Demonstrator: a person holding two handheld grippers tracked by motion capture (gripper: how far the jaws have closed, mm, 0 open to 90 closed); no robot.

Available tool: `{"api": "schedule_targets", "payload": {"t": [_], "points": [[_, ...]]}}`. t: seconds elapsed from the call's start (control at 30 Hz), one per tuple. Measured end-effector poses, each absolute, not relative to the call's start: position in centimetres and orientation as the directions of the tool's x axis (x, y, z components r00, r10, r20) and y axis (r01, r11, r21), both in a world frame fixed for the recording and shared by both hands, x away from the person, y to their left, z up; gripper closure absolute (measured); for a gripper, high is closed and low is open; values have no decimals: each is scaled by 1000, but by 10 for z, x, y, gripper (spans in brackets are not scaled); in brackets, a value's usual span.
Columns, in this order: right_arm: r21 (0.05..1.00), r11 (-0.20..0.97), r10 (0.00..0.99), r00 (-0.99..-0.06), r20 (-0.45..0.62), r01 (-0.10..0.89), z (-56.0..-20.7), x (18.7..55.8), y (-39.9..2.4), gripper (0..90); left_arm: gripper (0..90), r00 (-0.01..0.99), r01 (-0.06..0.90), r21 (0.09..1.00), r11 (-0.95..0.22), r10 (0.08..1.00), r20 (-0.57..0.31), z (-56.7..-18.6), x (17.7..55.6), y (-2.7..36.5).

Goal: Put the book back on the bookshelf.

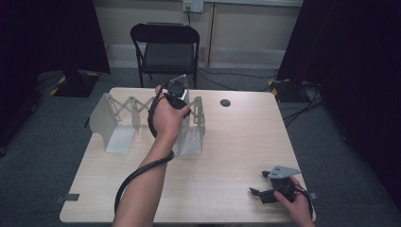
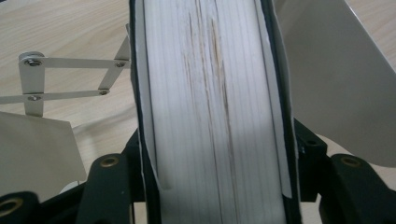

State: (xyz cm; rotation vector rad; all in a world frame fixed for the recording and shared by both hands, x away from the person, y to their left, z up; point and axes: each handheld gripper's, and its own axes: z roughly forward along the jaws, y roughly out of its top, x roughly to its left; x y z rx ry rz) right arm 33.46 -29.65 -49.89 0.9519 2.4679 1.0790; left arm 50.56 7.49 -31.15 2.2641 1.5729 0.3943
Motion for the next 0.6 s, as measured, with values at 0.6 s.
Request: {"api": "schedule_targets", "payload": {"t": [0.6], "points": [[733, 502, 671, -742, 4, 458, -499, 335, -296, 138, 380, 421, 831, 402, -384, 907, -3, -325, 484, 87]]}}
